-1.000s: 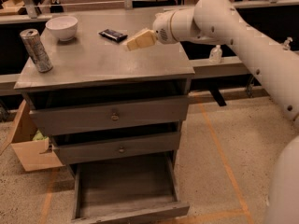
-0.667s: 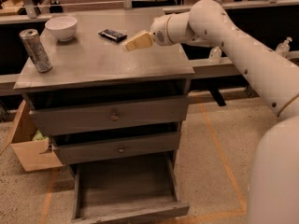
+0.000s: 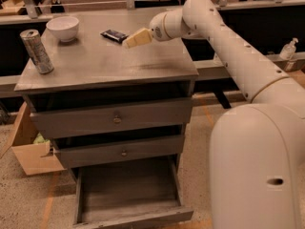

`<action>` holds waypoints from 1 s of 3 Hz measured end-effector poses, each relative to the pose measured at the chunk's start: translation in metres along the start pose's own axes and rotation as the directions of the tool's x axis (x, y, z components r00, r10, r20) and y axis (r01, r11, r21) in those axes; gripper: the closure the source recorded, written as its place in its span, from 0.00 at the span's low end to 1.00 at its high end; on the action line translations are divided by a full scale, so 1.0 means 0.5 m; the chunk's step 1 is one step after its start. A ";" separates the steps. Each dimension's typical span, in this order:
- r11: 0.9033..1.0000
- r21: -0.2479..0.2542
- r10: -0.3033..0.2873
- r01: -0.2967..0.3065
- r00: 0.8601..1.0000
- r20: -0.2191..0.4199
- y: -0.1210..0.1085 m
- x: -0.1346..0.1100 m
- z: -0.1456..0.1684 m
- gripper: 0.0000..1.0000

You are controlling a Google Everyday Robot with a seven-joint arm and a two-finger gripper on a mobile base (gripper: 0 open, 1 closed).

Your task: Place rxbar blueberry into bottom drawer

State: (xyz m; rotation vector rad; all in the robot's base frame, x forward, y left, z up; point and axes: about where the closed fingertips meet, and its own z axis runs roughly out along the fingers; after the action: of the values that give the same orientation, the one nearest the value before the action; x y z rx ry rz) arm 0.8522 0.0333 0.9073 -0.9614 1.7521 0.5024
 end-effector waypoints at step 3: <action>1.000 -0.014 0.013 -0.013 1.000 0.004 -0.043 -0.022 0.148 0.00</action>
Offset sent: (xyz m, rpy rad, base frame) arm 0.0968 0.0444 0.0017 0.0252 0.0056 0.0059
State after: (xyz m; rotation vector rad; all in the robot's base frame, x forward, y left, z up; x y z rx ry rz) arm 0.9143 0.0779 0.8915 -0.9588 1.7543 0.5249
